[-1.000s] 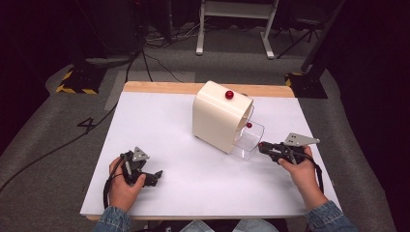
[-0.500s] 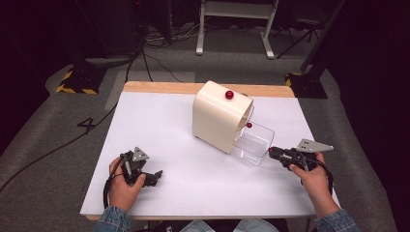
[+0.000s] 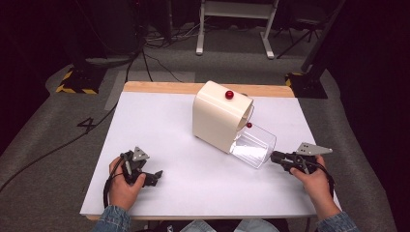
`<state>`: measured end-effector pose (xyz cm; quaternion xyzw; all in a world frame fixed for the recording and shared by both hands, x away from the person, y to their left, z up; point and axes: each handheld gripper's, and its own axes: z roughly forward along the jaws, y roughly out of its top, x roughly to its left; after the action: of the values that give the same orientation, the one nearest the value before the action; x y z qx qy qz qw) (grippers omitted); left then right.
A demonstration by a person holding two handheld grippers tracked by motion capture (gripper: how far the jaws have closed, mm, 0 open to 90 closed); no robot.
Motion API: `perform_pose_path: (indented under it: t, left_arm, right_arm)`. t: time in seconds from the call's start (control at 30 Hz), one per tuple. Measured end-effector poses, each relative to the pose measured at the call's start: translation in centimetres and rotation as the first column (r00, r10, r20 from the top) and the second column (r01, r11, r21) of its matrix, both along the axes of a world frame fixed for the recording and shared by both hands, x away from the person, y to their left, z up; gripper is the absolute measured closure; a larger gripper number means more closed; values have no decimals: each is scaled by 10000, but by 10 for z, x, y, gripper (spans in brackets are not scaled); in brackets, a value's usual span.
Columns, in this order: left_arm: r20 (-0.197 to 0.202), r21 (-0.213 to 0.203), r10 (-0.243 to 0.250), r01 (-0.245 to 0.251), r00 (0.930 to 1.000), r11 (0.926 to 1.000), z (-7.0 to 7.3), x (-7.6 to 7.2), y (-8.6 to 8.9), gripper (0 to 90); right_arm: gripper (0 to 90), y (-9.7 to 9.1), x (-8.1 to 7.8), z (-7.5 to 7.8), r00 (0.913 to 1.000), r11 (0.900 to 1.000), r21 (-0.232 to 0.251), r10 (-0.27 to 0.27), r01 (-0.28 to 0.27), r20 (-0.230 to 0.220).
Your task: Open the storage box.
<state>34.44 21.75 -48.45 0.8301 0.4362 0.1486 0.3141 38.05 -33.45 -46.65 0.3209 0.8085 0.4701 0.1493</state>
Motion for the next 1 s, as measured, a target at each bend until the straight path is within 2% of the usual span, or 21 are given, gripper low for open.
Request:
perform_pose_path:
  t: [0.07, 0.13, 0.47, 0.5, 0.57, 0.67, 0.73, 0.77, 0.93, 1.0]
  left_arm:
    - [-15, -15, 2, -2, 10000, 10000, 0, 0, 0, 8]
    - [-6, -7, 5, -5, 10000, 10000, 0, 0, 0, 8]
    - [-24, -16, -22, 22, 10000, 10000, 0, 0, 0, 4]
    - [-31, -24, -22, 22, 10000, 10000, 0, 0, 0, 3]
    - [-40, -14, -32, 32, 10000, 10000, 0, 0, 0, 3]
    - [-32, 4, -20, 20, 10000, 10000, 0, 0, 0, 3]
    - [-22, 14, -24, 24, 10000, 10000, 0, 0, 0, 3]
    - [-3, 33, -12, 12, 10000, 10000, 0, 0, 0, 4]
    - [-2, 32, -12, 12, 10000, 10000, 0, 0, 0, 4]
    - [-29, 5, -18, 18, 10000, 10000, 0, 0, 0, 3]
  right_arm:
    - [653, -2, 0, -3, 9997, 9999, -46, -145, 144, -173]
    - [636, -3, 0, -3, 9996, 9998, -56, -207, 206, -201]
    - [572, -11, -4, 7, 9988, 9988, 39, -486, 486, 75]
    - [552, -11, -5, 12, 9979, 9981, 50, -610, 609, 226]
    - [550, -12, -5, 13, 9978, 9981, 59, -615, 614, 265]
    - [542, -7, -5, 25, 9971, 9981, 199, -595, 586, 466]
    - [539, -6, -4, 27, 9971, 9981, 236, -584, 573, 481]
    - [538, -2, -2, 34, 9971, 9986, 221, -493, 481, 587]
    - [529, 9, 3, 47, 9966, 9992, 286, -309, 287, 762]
    - [518, 19, 9, 56, 9956, 9995, 290, -137, 110, 925]
